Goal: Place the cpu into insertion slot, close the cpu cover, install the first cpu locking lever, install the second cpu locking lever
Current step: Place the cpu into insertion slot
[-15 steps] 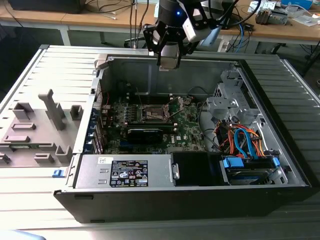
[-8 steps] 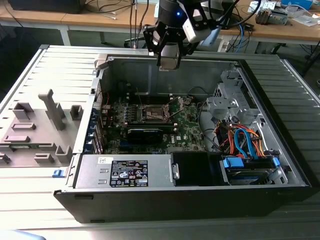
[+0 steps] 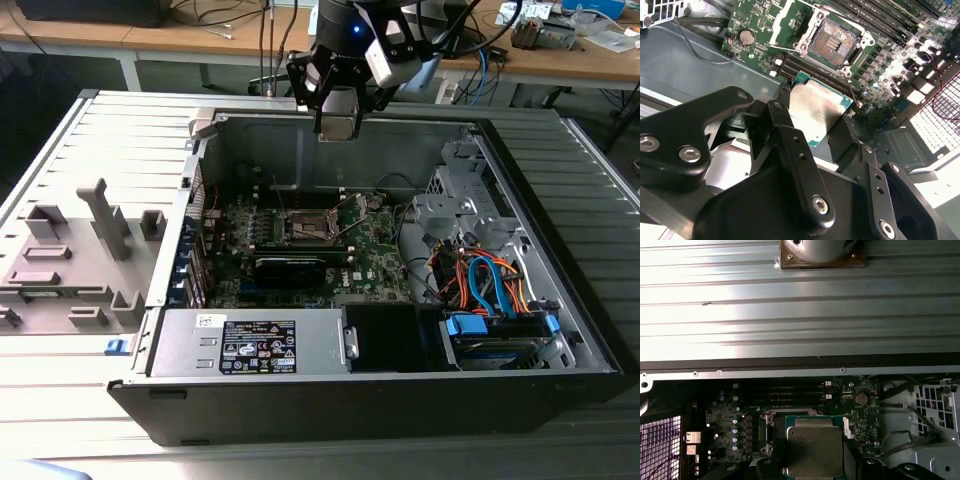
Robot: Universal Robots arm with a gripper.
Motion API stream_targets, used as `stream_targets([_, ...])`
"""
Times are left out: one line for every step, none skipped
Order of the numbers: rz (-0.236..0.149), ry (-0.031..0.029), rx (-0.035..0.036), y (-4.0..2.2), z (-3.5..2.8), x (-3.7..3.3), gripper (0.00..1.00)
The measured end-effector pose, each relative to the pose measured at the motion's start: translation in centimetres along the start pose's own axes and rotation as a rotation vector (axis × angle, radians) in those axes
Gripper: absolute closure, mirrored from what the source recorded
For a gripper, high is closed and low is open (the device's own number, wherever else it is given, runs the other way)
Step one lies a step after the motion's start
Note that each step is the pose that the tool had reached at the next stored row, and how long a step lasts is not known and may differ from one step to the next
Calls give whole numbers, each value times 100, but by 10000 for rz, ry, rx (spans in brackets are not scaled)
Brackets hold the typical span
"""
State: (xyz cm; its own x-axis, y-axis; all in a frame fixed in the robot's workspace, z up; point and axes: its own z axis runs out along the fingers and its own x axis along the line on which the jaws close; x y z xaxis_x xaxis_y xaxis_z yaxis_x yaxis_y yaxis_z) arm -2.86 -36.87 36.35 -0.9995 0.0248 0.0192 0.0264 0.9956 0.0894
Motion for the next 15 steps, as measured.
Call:
stream_targets([0,1,1,-2,0,0,45])
stream_targets([0,1,0,-4,1,0,45])
stream_targets([1,1,1,-8,3,0,45])
stream_targets([0,1,0,-11,4,0,45])
stream_targets([0,1,0,-14,4,0,45])
stream_targets([0,1,0,-17,6,0,45])
stream_targets([0,1,1,-20,7,-1,45])
stream_targets([0,1,1,-22,7,-1,45])
stream_targets([0,1,1,-26,8,-1,45])
stream_targets([0,1,1,-28,9,-1,45])
stream_targets([1,0,0,-32,11,-1,45])
stream_targets([0,0,1,-34,11,-1,45])
stream_targets([0,0,1,-37,12,-1,45])
stream_targets([0,0,1,-40,13,-1,45])
stream_targets([0,0,1,-42,13,-1,45])
